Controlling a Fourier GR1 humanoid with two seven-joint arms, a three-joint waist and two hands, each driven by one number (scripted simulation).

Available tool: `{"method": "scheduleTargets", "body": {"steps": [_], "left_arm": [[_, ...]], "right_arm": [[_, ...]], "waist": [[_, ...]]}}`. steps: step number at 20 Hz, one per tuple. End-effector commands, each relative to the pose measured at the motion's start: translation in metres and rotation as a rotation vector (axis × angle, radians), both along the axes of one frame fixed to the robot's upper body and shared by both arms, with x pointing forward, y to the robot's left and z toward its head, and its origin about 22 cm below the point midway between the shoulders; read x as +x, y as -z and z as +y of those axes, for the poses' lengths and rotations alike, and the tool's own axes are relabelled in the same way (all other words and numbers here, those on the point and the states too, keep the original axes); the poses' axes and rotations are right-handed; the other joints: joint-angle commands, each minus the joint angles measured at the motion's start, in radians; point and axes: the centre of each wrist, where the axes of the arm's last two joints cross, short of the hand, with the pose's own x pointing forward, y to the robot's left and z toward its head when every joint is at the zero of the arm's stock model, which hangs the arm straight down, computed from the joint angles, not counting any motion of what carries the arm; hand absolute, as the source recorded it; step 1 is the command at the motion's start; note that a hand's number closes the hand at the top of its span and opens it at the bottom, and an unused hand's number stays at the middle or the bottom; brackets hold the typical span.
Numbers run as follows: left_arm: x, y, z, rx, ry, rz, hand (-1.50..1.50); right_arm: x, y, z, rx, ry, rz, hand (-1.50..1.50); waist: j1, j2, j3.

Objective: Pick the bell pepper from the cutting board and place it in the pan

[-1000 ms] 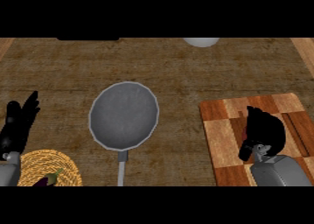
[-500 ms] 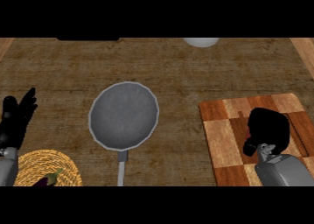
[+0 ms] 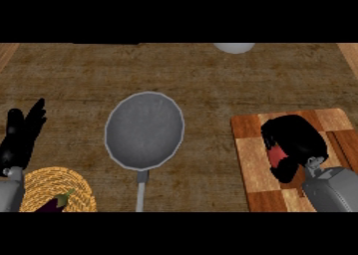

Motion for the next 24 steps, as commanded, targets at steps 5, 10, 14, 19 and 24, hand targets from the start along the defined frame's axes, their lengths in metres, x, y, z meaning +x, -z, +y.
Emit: {"method": "scheduleTargets", "body": {"steps": [5, 10, 14, 19, 24], "left_arm": [[-0.005, 0.002, 0.011, 0.013, -0.023, -0.006, 0.0], [-0.005, 0.007, 0.006, 0.02, -0.028, -0.011, 0.0], [-0.004, -0.003, 0.009, 0.014, -0.031, 0.004, 0.0], [-0.012, 0.006, 0.002, 0.002, -0.002, 0.015, 0.0], [-0.004, -0.001, -0.013, 0.002, -0.003, 0.001, 0.0]], "right_arm": [[0.017, -0.036, -0.032, 0.289, -0.34, -0.289, 1.5], [0.018, -0.075, -0.021, 0.524, -0.46, -0.444, 1.5], [0.011, -0.056, 0.001, 0.58, -0.462, -0.398, 1.5], [0.037, -0.075, 0.07, 0.636, -0.43, -0.352, 1.5], [0.053, -0.076, 0.119, 0.738, -0.388, -0.306, 1.5]], "waist": [[-0.014, -0.004, 0.0], [-0.023, -0.008, -0.002], [-0.023, -0.007, -0.003], [-0.008, -0.006, -0.003], [-0.007, -0.006, -0.002]]}}
